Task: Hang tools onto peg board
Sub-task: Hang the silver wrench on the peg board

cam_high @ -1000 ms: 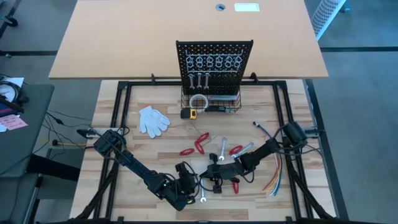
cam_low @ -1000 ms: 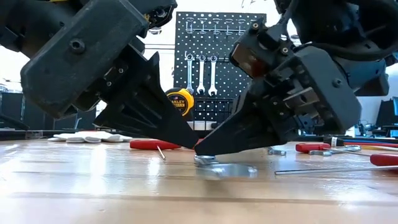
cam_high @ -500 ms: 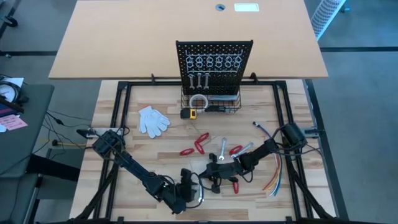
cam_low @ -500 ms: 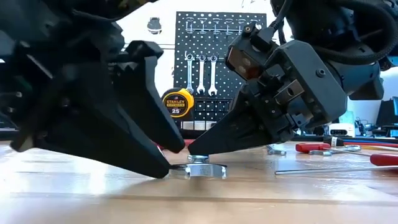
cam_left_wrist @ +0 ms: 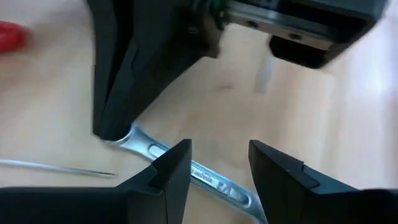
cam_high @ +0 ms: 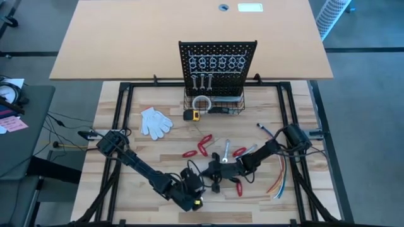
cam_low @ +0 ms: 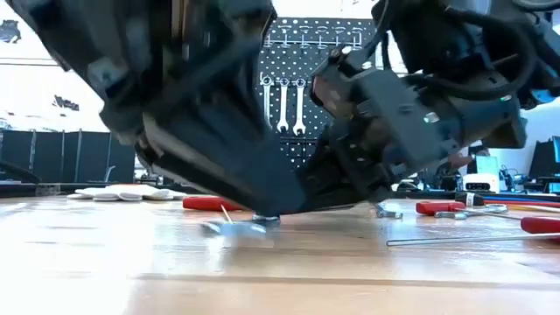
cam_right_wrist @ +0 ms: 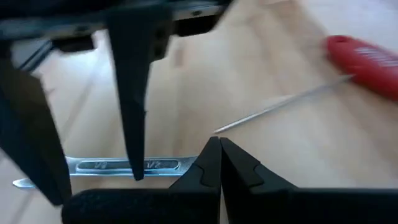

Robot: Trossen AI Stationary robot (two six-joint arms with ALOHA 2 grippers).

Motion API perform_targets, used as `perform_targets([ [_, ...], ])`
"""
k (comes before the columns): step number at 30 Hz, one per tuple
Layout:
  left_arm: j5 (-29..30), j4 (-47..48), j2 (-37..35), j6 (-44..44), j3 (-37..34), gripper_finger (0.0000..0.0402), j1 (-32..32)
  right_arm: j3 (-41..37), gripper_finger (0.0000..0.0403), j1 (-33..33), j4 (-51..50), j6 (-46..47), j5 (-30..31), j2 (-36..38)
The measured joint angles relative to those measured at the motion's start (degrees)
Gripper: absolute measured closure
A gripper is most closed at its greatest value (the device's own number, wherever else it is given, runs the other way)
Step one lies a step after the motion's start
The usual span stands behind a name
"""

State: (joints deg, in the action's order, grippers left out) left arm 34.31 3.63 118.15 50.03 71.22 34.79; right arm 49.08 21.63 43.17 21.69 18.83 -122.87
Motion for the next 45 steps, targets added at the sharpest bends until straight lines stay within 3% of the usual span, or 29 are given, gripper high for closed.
perform_targets([
  [12,2.8,24.8,-0.3,12.1,0.2,0.0244,0.5,0.0,0.0398,2.0,-4.2,4.8,8.9,0.1],
  [21,14.0,28.0,-0.4,6.2,0.8,0.0244,6.4,0.0,0.0398,2.3,-4.1,5.2,8.8,0.1],
  [30,20.6,31.8,-4.9,10.7,0.9,0.0243,6.3,0.0,0.0398,2.3,-4.0,4.9,8.6,0.1],
  [33,16.8,30.8,-5.8,7.5,1.0,0.0236,4.0,0.0,0.0398,2.3,-3.9,4.8,8.4,0.1],
  [39,1.6,24.4,-5.6,-2.9,0.1,0.0228,-1.7,0.0,0.0398,2.3,-3.9,4.7,8.2,0.1],
  [45,-5.5,23.3,-5.8,-8.3,-2.1,0.0235,-5.7,0.0,0.0398,2.4,-4.0,4.6,7.8,0.1],
])
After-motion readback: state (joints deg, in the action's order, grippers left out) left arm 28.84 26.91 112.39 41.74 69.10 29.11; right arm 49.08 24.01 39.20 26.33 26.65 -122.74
